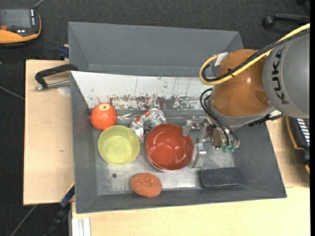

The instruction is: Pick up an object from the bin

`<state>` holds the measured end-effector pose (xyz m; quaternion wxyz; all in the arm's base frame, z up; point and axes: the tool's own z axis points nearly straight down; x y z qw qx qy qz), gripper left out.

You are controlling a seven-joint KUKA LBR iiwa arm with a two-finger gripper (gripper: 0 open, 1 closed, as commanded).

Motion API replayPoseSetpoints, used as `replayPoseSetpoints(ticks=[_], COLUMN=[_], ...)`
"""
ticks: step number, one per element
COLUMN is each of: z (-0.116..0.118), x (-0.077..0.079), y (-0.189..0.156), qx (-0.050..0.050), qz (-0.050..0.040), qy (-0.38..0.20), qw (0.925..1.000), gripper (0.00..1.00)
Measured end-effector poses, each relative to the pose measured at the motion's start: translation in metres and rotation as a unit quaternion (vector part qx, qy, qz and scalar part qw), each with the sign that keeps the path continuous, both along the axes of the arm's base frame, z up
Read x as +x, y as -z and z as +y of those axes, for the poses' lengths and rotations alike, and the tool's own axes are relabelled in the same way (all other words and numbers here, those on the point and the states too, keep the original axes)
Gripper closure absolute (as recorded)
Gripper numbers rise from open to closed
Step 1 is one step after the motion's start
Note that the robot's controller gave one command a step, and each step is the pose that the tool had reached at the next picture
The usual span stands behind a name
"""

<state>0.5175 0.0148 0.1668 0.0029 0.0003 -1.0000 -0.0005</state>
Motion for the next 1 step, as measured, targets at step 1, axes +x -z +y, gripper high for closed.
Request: replayPoseSetpoints(ticks=[1], z=[0.0151], x=[0.0459], y=[0.0917], qx=[0.001], qz=[-0.0045], qy=[-0.012], qw=[0.9999], gripper=[0.0])
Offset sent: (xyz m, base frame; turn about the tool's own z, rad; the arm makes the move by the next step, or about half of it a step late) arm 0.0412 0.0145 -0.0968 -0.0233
